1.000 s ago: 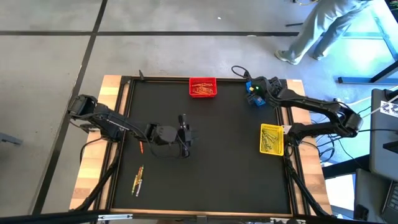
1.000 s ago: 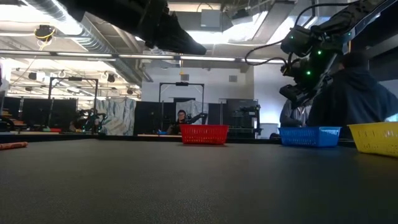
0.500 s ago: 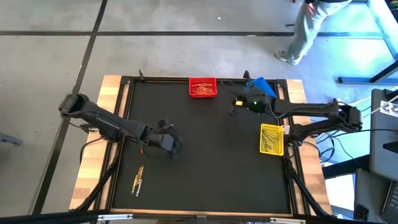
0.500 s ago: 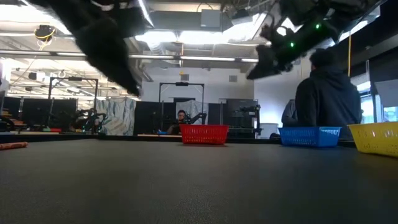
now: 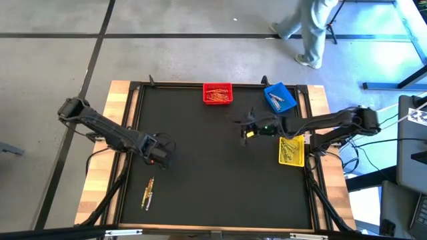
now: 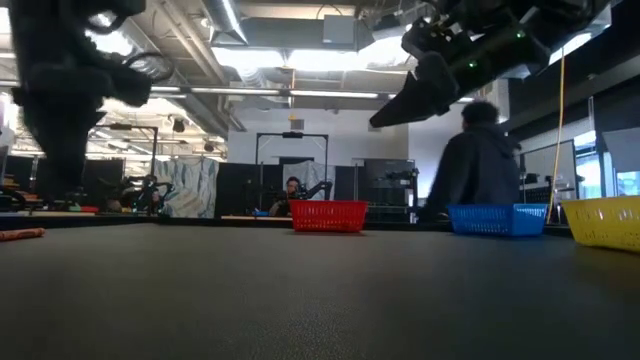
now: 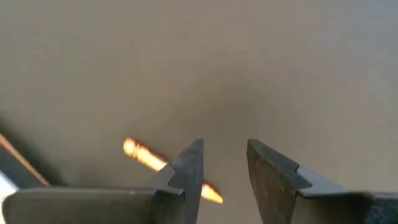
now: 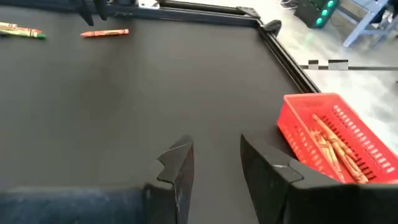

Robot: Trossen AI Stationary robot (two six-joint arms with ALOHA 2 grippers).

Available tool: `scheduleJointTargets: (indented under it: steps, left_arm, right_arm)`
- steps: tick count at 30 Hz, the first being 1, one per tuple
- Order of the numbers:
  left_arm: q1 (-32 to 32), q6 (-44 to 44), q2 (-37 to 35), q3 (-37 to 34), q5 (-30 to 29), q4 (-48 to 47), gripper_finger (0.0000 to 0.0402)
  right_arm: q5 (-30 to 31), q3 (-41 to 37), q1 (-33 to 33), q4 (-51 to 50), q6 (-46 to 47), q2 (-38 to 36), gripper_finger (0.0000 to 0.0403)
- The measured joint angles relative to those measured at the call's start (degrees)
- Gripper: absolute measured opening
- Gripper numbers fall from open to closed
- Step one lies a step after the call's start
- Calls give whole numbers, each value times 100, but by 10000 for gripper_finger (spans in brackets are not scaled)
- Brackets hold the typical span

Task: Sort crayons
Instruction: Put the orange crayon into the red bin

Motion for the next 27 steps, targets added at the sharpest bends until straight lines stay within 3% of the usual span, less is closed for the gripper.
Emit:
scheduleJointTargets:
  steps: [5, 12, 21, 27]
  left_arm:
    - [-2, -1088, 0, -422, 236, 9, 114]
    - [-1, -1795, 2, -956, 426, 137, 114]
    - [-2, -1520, -15, -1422, 739, 620, 113]
    - [0, -1099, -7, -1422, 746, 685, 82]
  right_arm:
    - [-4, 0, -11, 128, -26, 60, 129]
    - [17, 0, -12, 85, 31, 60, 129]
    - [17, 0, -12, 89, 34, 60, 129]
    - [16, 0, -12, 91, 34, 58, 129]
